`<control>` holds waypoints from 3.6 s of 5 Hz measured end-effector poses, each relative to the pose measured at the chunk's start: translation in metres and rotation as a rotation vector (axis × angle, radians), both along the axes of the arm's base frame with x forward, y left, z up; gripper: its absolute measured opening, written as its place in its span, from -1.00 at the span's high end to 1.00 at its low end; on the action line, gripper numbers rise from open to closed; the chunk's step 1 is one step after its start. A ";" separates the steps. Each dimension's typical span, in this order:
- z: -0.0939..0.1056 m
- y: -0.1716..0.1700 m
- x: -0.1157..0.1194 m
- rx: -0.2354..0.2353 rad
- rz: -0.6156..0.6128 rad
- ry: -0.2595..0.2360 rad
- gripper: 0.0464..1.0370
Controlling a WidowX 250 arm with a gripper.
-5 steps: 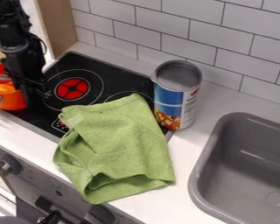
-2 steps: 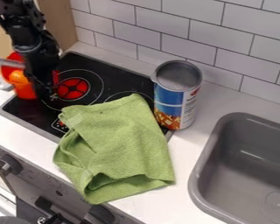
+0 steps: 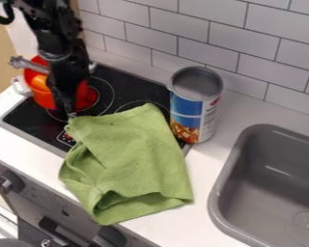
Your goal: Put the orange cup on the upper middle end of the stove in between burners
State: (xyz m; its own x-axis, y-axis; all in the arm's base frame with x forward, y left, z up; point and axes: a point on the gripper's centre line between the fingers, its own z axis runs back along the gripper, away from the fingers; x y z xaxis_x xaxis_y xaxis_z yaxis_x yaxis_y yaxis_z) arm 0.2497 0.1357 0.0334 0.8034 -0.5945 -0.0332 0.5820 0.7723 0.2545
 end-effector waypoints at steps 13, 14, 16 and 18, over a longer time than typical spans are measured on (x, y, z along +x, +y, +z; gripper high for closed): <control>-0.011 -0.049 0.089 -0.024 -0.702 0.079 0.98; -0.010 -0.047 0.088 -0.035 -0.685 0.083 0.95; -0.001 -0.042 0.091 -0.065 -0.634 0.091 0.16; -0.001 -0.038 0.090 -0.070 -0.609 0.088 -0.88</control>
